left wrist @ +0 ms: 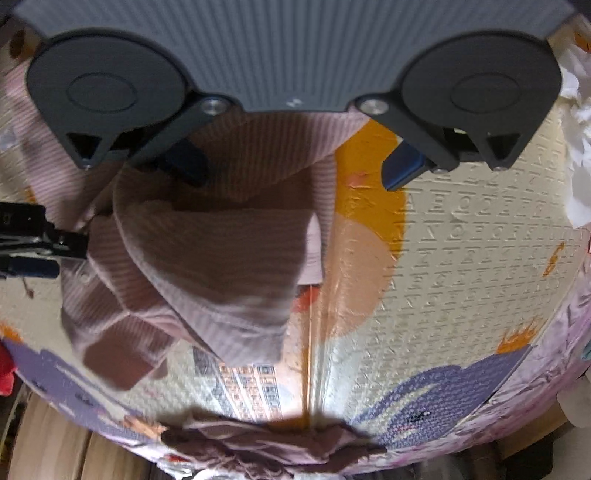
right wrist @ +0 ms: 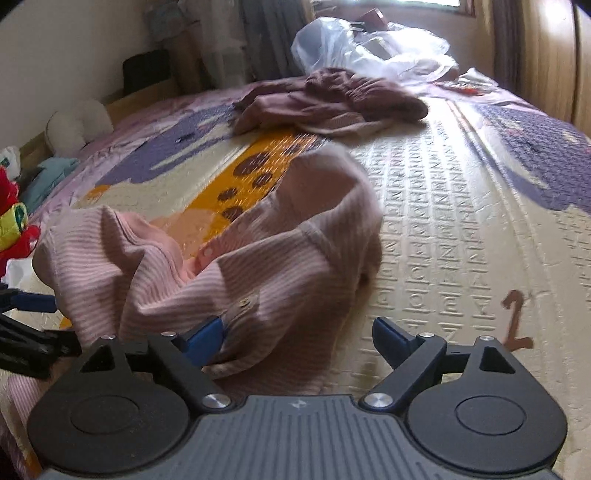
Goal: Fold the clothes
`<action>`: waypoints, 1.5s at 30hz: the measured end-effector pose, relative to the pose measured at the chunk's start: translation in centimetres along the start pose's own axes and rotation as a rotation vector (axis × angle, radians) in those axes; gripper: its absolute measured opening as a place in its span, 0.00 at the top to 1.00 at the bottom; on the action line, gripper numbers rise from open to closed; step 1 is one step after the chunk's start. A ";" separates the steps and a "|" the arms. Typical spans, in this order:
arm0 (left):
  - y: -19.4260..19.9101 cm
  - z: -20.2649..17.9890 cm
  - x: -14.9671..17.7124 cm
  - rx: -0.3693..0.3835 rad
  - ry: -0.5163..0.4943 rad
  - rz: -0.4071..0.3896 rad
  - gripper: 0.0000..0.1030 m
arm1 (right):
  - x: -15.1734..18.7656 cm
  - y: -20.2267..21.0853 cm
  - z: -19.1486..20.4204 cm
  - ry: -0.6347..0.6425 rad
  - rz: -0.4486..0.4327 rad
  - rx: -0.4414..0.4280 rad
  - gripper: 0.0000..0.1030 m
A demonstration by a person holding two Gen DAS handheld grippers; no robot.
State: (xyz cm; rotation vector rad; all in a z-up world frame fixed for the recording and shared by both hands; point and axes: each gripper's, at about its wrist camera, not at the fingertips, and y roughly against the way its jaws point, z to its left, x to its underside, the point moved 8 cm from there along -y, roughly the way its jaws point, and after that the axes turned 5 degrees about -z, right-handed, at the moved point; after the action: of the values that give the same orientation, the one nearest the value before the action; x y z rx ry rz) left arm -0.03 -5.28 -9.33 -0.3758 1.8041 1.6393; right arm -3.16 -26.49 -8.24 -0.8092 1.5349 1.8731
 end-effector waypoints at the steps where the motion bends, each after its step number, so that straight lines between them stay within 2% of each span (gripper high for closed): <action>1: -0.1 0.1 0.0 0.005 0.009 0.007 0.00 | 0.0 -0.2 0.2 0.006 0.003 -0.001 0.13; 6: -1.1 1.4 0.6 0.089 0.116 0.063 0.00 | 0.4 -0.2 0.2 0.024 0.000 0.021 0.10; 8: -0.7 1.5 0.6 0.094 0.099 0.074 0.00 | 0.5 0.1 -0.1 0.002 0.001 0.029 0.11; 13: 1.8 1.0 0.0 0.110 0.025 0.024 0.00 | 1.5 1.8 0.0 -0.075 -0.001 0.006 0.18; 16: 2.1 0.1 -0.2 0.118 -0.021 0.012 0.00 | 1.7 1.8 0.7 -0.020 -0.002 0.005 0.30; 18: 1.2 -0.2 0.2 0.100 -0.020 0.038 0.00 | 1.7 1.6 1.1 -0.006 -0.012 -0.008 0.46; 24: 0.0 0.3 0.6 0.116 0.078 0.057 0.00 | 1.5 1.3 2.1 0.020 -0.021 -0.043 0.76; 25: -0.1 0.4 0.5 0.116 0.086 0.055 0.00 | 1.4 1.3 2.2 0.021 -0.022 -0.047 0.77; 31: -0.1 0.3 -0.1 0.097 0.117 0.041 0.00 | 1.3 1.6 1.9 0.001 -0.022 -0.047 0.79; 33: 0.0 0.3 -0.4 0.085 0.122 0.035 0.00 | 1.2 1.8 1.7 -0.011 -0.017 -0.044 0.71; 36: 0.1 0.2 -0.8 0.068 0.133 0.034 0.00 | 1.5 2.3 1.2 -0.037 -0.003 -0.043 0.65; 41: -0.9 -0.2 -1.0 0.065 0.163 0.059 0.00 | 2.4 3.5 0.6 -0.057 0.030 -0.029 0.64; 45: -1.7 -0.5 -0.9 0.064 0.180 0.063 0.00 | 3.3 4.1 0.7 -0.013 0.028 -0.039 0.62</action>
State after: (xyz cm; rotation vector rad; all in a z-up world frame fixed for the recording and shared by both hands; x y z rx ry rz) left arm 1.56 -6.21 -10.12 -0.4540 2.0157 1.6299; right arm -8.53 -26.35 -8.06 -0.7960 1.5132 1.9301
